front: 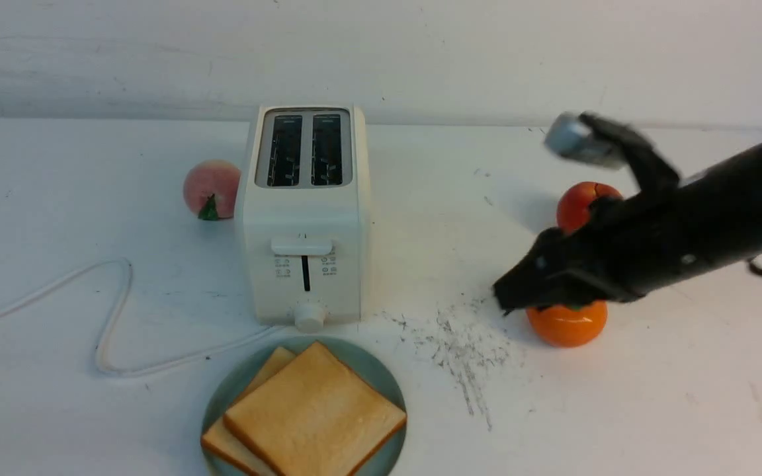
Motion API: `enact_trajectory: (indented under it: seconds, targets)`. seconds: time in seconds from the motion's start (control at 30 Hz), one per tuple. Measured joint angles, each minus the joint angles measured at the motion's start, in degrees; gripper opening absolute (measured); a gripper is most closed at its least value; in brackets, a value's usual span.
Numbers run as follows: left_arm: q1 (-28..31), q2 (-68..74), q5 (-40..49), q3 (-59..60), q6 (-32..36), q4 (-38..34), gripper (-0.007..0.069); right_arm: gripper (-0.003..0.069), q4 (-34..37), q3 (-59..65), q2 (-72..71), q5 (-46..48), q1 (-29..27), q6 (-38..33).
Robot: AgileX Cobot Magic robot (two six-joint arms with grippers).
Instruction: Take toasted bread from bread machine on white table place on plate.
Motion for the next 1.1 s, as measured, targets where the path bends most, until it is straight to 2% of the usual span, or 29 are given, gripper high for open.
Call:
enact_trajectory:
  seconds: [0.03, 0.17, 0.23, 0.43, 0.53, 0.73, 0.83, 0.93, 1.1]
  targets:
    - [0.00, 0.00, -0.52, 0.00, 0.00, 0.00, -0.0014, 0.0256, -1.16, 0.00, -4.73, 0.00, -1.74, 1.84]
    - [0.00, 0.00, -2.63, 0.00, 0.00, -0.34, -0.0014, 0.0037, -5.35, 0.00, -17.37, -0.62, -6.39, 3.61]
    - [0.00, 0.00, -4.46, 0.00, 0.00, -1.33, -0.0014, -0.0009, -8.52, 0.00, -23.57, -1.42, -8.38, 4.46]
    - [0.00, 0.00, -13.62, 0.00, 0.00, -5.42, -0.0014, -0.0006, -20.13, 0.47, -41.24, -1.94, -12.90, 10.82]
    - [0.00, 0.00, -17.66, 0.13, 0.00, -6.95, -0.0014, -0.0004, -23.29, 4.24, -48.22, -2.31, -13.45, 14.27]
    - [0.00, 0.00, -22.10, 0.20, 0.00, -8.27, -0.0014, -0.0001, -24.71, 16.03, -58.50, -4.57, -13.65, 16.04]
    - [0.00, 0.00, -22.79, 0.26, 0.00, -8.75, -0.0014, -0.0001, -24.54, 26.01, -65.49, -9.98, -13.65, 17.10]
    - [0.00, 0.00, -22.86, 0.26, 0.00, -8.82, -0.0014, -0.0001, -24.35, 30.86, -70.01, -15.08, -13.65, 17.10]
    - [0.00, 0.00, -23.46, 0.26, 0.02, -8.95, -0.0014, 0.0002, -23.86, 42.32, -81.03, -30.07, -13.65, 17.15]
